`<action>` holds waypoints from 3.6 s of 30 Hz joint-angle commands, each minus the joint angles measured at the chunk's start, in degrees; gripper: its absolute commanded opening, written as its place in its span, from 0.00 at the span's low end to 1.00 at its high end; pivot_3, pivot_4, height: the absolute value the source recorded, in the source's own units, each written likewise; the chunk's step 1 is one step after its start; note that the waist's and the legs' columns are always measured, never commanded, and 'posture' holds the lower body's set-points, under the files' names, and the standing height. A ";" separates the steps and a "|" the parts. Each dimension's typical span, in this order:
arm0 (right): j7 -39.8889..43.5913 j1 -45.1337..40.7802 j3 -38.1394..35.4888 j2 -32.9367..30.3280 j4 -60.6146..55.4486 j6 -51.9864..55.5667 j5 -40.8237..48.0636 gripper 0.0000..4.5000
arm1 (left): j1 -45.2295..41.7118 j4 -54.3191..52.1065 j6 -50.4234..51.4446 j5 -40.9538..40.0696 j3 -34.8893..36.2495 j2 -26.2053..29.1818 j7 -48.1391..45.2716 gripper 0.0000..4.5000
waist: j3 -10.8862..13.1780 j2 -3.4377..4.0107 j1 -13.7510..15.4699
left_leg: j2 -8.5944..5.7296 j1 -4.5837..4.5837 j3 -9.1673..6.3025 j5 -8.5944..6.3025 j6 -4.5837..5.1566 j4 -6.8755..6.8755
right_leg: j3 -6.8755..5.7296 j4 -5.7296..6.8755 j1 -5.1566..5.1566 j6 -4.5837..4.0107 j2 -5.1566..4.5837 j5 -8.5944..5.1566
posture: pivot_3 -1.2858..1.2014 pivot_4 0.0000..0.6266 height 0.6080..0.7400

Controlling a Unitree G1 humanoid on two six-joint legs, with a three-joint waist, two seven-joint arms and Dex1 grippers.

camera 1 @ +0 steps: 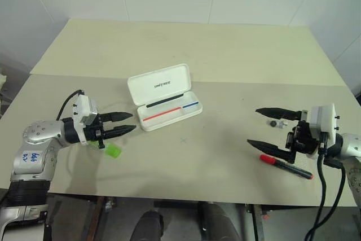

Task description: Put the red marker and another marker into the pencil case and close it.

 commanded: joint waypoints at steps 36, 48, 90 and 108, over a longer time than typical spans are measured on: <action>-10.96 -5.25 6.37 7.67 -11.21 0.51 0.78 1.00 | -14.78 6.34 2.46 18.85 -17.70 -2.06 0.95 0.40 | 0.00 0.00 -0.24 | -0.01 -0.08 0.01 0.00 -0.01 0.01 | 0.01 0.10 -0.11 0.03 0.05 0.01 | 0.52 0.24 1.00; -12.08 -7.76 6.70 8.30 -10.72 0.04 0.48 1.00 | -19.37 6.65 5.76 22.17 -22.24 -1.35 -3.21 0.40 | 0.00 0.00 -0.27 | -0.03 -0.10 0.02 0.00 -0.01 0.05 | 0.02 0.17 -0.13 0.03 0.06 0.01 | 0.52 0.24 1.00; -9.30 -10.24 4.84 5.87 -7.60 1.31 1.23 1.00 | -16.82 -6.60 -4.75 21.53 -26.36 -1.14 -16.12 0.00 | 0.00 0.00 0.92 | -0.02 -0.58 0.00 0.02 0.01 0.21 | 0.02 0.41 -0.60 0.01 0.09 0.00 | 0.52 0.24 1.00; -13.41 -1.77 -0.26 3.72 -17.04 5.80 4.85 1.00 | -16.15 -10.26 11.15 29.70 -33.51 -1.96 -10.58 0.00 | -0.02 0.00 1.02 | -0.09 -0.17 -0.03 0.11 0.17 0.33 | 0.08 0.50 -0.16 0.03 0.08 0.02 | 0.52 0.24 1.00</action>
